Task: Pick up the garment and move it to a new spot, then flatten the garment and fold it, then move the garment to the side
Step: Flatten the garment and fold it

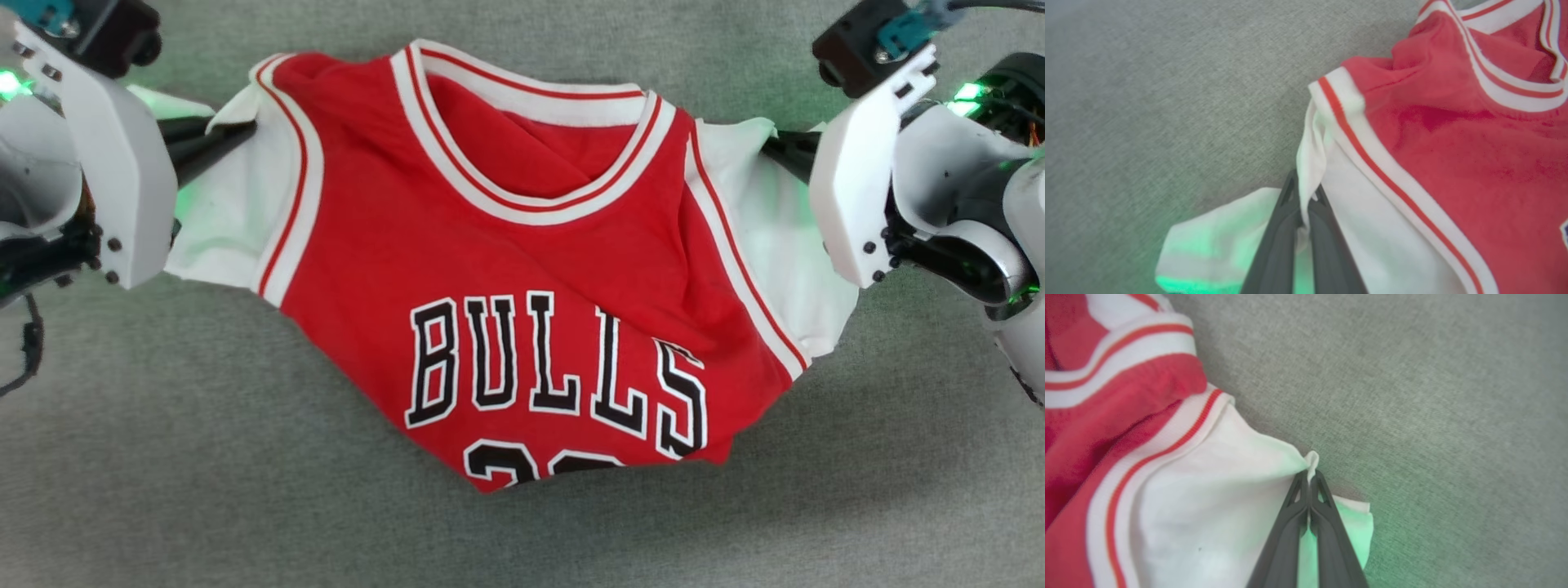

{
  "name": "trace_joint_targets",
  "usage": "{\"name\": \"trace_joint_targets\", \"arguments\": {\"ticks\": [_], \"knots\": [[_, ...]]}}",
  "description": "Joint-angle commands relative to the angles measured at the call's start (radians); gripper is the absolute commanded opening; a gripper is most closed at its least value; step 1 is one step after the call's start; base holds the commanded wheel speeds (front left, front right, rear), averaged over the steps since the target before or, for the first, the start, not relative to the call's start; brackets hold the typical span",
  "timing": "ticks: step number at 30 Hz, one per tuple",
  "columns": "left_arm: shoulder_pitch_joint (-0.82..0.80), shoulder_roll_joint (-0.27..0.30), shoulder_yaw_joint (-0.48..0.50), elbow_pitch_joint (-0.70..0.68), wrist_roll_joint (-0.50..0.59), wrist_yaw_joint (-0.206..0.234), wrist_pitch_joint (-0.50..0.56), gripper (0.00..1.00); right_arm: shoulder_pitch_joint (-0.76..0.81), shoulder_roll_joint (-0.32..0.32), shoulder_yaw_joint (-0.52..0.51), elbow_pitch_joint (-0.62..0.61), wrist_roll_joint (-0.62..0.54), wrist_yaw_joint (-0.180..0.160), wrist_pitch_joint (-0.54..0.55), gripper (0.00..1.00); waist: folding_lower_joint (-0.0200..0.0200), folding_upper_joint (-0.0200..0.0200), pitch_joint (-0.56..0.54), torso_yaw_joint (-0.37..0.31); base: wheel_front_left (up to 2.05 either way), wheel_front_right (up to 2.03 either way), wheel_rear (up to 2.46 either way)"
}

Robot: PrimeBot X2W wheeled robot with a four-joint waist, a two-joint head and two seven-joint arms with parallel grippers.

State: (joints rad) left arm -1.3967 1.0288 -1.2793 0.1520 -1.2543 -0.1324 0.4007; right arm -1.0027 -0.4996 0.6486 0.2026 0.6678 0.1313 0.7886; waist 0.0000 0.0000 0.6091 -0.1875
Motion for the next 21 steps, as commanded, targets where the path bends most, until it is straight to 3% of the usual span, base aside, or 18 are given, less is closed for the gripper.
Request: {"name": "trace_joint_targets", "arguments": {"ticks": [1,7,11,15,21], "knots": [[0.017,-0.005,-0.004,0.017,-0.028,0.003,-0.026,0.0,0.022,-0.006,-0.012,0.02,0.003,-0.001,-0.028,0.0,0.0,0.0,-0.029,0.018,0.0,0.0,0.0],[0.02,-0.028,-0.002,0.057,-0.115,0.003,-0.134,0.0,0.012,-0.016,-0.088,0.045,-0.017,-0.001,-0.129,0.0,0.0,0.0,-0.079,0.048,0.0,0.0,0.0],[-0.002,-0.045,0.013,0.097,-0.184,0.003,-0.213,0.0,-0.013,0.01,-0.188,0.097,-0.048,-0.001,-0.201,0.0,0.0,0.0,-0.1,0.067,0.0,0.0,0.0],[-0.038,-0.07,0.039,0.15,-0.217,0.003,-0.288,0.0,-0.067,0.076,-0.33,0.186,-0.144,-0.001,-0.285,0.0,0.0,0.0,-0.096,0.081,0.0,0.0,0.0],[-0.132,-0.147,0.115,0.31,-0.237,0.003,-0.408,0.0,-0.218,0.245,-0.61,0.325,-0.339,-0.001,-0.427,0.0,0.0,0.0,-0.067,0.099,0.0,0.0,0.0]]}}
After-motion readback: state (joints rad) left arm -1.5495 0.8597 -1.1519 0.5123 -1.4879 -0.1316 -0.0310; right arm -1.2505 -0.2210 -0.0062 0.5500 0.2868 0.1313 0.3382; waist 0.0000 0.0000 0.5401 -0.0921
